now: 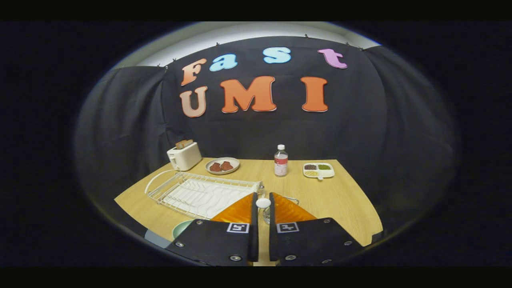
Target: Take the plate from the dish rack, then take the spoon from the basket and place it into the plate.
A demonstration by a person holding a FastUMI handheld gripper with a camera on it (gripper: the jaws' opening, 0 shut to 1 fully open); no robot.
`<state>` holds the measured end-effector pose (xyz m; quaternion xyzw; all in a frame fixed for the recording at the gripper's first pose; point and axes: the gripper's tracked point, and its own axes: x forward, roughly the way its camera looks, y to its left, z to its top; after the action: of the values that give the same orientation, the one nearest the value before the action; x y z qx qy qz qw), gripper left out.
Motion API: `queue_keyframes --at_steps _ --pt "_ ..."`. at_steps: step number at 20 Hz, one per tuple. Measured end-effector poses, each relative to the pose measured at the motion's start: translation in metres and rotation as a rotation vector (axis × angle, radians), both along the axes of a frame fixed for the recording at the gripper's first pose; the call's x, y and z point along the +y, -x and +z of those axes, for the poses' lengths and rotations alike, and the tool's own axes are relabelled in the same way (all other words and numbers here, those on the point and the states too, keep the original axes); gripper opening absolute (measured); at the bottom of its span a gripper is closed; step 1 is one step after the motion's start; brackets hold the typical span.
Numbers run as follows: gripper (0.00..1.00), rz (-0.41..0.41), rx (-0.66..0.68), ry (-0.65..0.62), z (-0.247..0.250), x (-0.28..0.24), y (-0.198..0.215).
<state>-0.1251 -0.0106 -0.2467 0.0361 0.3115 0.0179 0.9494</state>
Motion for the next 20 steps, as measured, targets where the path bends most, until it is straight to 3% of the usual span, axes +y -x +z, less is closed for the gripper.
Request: queue_keyframes --at_steps 8,15,20 --pt "0.1 0.144 0.002 -0.115 0.006 0.056 0.021" --pt "0.1 0.322 0.098 -0.195 -0.023 0.108 0.044" --pt "0.11 0.384 0.174 -0.193 -0.056 0.129 0.057"
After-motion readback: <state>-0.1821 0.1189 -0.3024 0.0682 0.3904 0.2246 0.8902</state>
